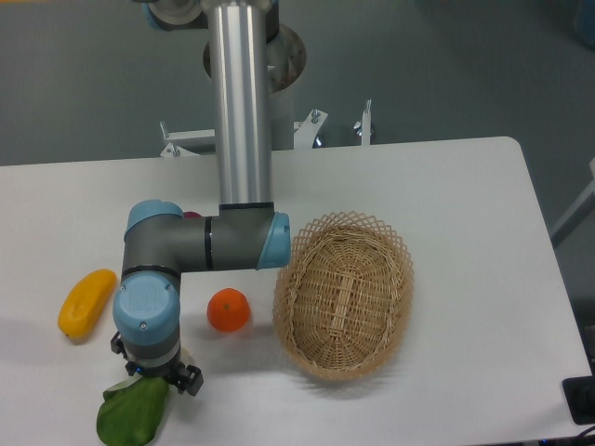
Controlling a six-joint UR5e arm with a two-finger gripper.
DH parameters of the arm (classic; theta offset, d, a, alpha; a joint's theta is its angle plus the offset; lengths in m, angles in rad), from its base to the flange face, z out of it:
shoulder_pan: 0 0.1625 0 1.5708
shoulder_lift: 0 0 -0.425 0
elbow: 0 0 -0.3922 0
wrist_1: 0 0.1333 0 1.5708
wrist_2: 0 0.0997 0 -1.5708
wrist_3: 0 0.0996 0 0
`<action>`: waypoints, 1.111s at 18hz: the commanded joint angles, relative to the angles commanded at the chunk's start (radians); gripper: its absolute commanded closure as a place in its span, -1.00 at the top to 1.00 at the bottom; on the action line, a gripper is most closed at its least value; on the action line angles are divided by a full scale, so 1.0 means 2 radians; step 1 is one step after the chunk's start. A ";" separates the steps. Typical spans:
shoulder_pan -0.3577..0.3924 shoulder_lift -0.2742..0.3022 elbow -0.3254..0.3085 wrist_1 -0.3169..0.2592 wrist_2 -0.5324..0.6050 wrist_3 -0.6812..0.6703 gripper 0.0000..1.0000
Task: Pick up the green vegetable from the table
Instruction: 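Lower the gripper onto the bok choy stem and close it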
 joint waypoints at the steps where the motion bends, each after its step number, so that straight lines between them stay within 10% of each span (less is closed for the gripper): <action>1: 0.000 -0.001 0.000 0.000 0.000 -0.001 0.57; 9: 0.000 0.005 -0.001 -0.002 0.001 -0.005 -0.50; 20: 0.021 0.061 -0.008 -0.007 -0.001 0.005 -0.52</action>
